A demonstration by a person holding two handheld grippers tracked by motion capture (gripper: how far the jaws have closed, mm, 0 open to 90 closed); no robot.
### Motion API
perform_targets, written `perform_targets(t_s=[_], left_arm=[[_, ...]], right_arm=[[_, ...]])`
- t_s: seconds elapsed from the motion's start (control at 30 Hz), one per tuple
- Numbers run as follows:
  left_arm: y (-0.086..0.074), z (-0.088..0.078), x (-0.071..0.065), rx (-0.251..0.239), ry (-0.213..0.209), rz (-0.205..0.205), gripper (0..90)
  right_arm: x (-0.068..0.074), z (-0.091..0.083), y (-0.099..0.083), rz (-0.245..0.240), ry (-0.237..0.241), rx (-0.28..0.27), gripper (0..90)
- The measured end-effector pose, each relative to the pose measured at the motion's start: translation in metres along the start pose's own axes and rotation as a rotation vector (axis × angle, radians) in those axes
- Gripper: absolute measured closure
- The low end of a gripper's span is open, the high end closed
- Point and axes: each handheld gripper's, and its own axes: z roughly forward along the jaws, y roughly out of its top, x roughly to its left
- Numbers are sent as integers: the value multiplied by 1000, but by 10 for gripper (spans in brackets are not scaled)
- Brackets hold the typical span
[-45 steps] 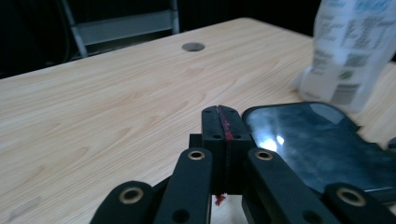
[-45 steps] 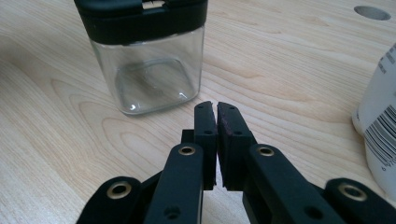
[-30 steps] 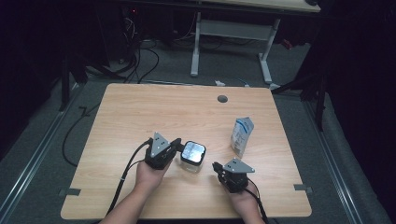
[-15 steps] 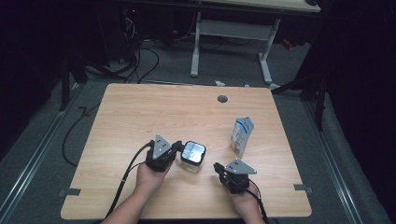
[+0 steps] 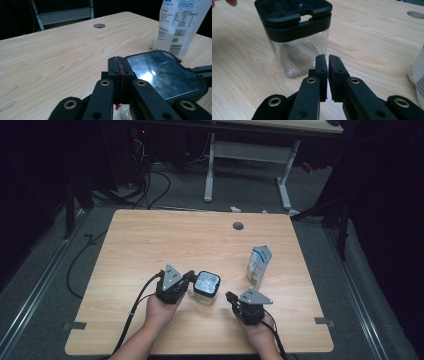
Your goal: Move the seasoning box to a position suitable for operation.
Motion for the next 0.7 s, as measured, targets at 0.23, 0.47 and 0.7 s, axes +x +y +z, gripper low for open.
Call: perform_targets(t_s=[0.23, 0.47, 0.7], left_arm=[[0, 0, 1, -2, -2, -6, 900], [1, 1, 2, -2, -1, -11, 900], [1, 2, 5, -2, 3, -20, 900]], right_arm=[[4, -1, 17, -23, 3, -40, 880], [8, 1, 27, -25, 17, -64, 898], [12, 4, 30, -31, 35, -68, 898]])
